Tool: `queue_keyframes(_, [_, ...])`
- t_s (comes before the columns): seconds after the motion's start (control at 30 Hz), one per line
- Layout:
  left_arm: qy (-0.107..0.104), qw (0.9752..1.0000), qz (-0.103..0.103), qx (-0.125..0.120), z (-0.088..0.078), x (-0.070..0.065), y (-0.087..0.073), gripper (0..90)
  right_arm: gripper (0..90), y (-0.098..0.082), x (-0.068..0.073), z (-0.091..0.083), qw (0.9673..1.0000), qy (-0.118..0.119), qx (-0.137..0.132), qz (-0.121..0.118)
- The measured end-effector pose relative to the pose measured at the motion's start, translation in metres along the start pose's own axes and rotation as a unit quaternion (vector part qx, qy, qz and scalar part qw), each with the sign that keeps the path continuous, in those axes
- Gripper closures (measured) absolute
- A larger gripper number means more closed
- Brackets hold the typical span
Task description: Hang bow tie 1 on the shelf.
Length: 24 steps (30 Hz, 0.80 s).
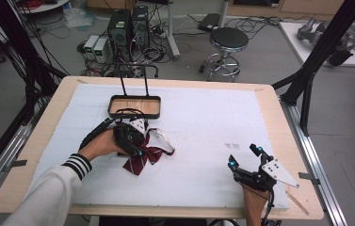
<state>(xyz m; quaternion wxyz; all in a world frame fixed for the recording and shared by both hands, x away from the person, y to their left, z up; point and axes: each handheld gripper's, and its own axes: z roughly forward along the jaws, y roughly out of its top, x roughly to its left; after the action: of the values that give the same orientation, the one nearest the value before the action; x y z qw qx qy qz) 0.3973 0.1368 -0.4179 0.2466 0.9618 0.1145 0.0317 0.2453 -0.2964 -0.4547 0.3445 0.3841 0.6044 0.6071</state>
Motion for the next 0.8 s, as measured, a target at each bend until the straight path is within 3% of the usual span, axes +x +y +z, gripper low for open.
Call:
queue_keyframes(0.43, [0.007,0.9999,0.003,0.013,-0.0012,-0.0033,0.004,68.1,9.6,-0.0001,0.0,0.0,1.0,-0.001,-0.001,-0.001])
queue_keyframes(0.8, [0.014,0.9998,0.008,0.014,-0.0037,-0.0044,0.0038,72.7,9.6,-0.0001,0.0,-0.0001,1.0,0.0,-0.001,0.0])
